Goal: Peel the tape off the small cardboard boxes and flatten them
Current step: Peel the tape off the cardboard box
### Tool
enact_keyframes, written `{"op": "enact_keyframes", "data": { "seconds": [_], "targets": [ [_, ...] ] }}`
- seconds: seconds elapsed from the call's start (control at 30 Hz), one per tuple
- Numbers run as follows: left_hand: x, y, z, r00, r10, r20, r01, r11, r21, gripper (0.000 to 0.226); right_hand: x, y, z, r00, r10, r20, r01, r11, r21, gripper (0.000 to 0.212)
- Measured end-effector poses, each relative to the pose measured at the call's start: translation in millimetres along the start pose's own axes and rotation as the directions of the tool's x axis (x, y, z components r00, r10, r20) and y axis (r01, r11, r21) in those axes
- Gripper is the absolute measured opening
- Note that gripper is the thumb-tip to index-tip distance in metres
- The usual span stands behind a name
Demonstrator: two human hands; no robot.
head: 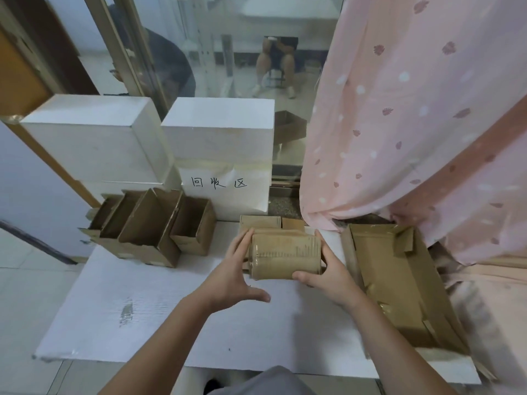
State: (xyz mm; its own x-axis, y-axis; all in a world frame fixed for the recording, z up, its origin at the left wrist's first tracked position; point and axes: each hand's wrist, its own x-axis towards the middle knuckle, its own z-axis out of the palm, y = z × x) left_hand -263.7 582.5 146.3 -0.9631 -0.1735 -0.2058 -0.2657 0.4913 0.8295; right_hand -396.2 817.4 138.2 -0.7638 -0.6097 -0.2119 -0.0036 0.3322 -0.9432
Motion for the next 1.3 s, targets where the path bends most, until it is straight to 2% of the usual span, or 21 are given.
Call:
{"op": "enact_keyframes", "data": {
  "seconds": [0.07,0.13,0.2,0.27,0.4,0.57,0.7,0.8,0.87,0.93,1.0,1.07,1.13,1.17,1.3],
  "targets": [
    [2.0,1.7,-7.1,0.997,0.05,-0.066,-0.042,0.992,0.122,0.121,3.3,-5.1,1.1,1.0,0.006,0.008,-0.006,1.0,0.011,0.092],
    [2.7,3.0,-11.8,0.984,0.079,-0.16,-0.055,0.987,0.148,0.103,6.3,-9.0,5.4,1.0,0.013,-0.017,-0.013,1.0,-0.003,0.088],
    [0.6,5.4,-15.4,0.971,0.062,-0.231,-0.029,0.989,0.143,0.095,7.7,-13.8,12.3,0.998,0.016,-0.062,-0.018,0.999,-0.033,0.079],
    [-3.7,12.0,-17.2,0.963,0.011,-0.269,0.008,0.997,0.072,0.092,6.7,-22.2,21.1,0.995,-0.009,-0.096,0.004,0.999,-0.051,0.072],
    [-9.8,25.1,-14.0,0.935,-0.171,-0.312,0.116,0.976,-0.187,0.076,7.3,-23.0,40.6,0.978,-0.14,-0.157,0.135,0.99,-0.045,0.068],
    [-8.5,29.5,-8.5,0.894,-0.252,-0.372,0.167,0.955,-0.246,0.079,3.2,-28.5,75.9,0.979,-0.172,-0.11,0.167,0.985,-0.049,0.053],
    [-9.7,28.2,-3.8,0.904,-0.2,-0.378,0.133,0.971,-0.198,0.104,6.4,-30.5,90.0,0.984,-0.153,-0.095,0.147,0.987,-0.069,0.059],
    [-12.8,29.3,-1.5,0.928,-0.142,-0.344,0.11,0.988,-0.111,0.117,8.5,-32.6,84.8,0.988,-0.136,-0.077,0.139,0.99,0.035,0.067],
    [-13.8,31.1,-0.2,0.938,-0.105,-0.329,0.095,0.994,-0.046,0.125,9.6,-33.2,79.3,0.993,-0.086,-0.076,0.094,0.99,0.109,0.065],
    [-13.8,33.2,1.8,0.944,-0.055,-0.325,0.062,0.998,0.011,0.125,10.0,-34.9,77.0,0.989,-0.085,-0.119,0.092,0.994,0.062,0.059],
    [-13.2,35.2,5.5,0.943,0.021,-0.332,0.013,0.995,0.101,0.119,10.4,-39.9,78.0,0.977,-0.13,-0.168,0.119,0.99,-0.077,0.053],
    [-13.7,37.5,8.7,0.931,0.069,-0.357,-0.003,0.983,0.182,0.115,11.8,-44.2,79.6,0.951,-0.206,-0.23,0.152,0.961,-0.233,0.049],
    [-14.7,39.2,10.2,0.919,0.057,-0.389,0.019,0.982,0.188,0.115,12.7,-48.7,80.5,0.915,-0.309,-0.26,0.203,0.909,-0.365,0.046],
    [-15.8,40.3,10.7,0.916,0.041,-0.4,0.033,0.984,0.178,0.115,13.1,-49.5,81.0,0.906,-0.335,-0.26,0.223,0.897,-0.381,0.046],
    [-20.9,43.2,12.0,0.911,-0.005,-0.413,0.074,0.985,0.153,0.116,11.4,-52.1,82.8,0.916,-0.312,-0.252,0.255,0.938,-0.235,0.045]
  ]
}}
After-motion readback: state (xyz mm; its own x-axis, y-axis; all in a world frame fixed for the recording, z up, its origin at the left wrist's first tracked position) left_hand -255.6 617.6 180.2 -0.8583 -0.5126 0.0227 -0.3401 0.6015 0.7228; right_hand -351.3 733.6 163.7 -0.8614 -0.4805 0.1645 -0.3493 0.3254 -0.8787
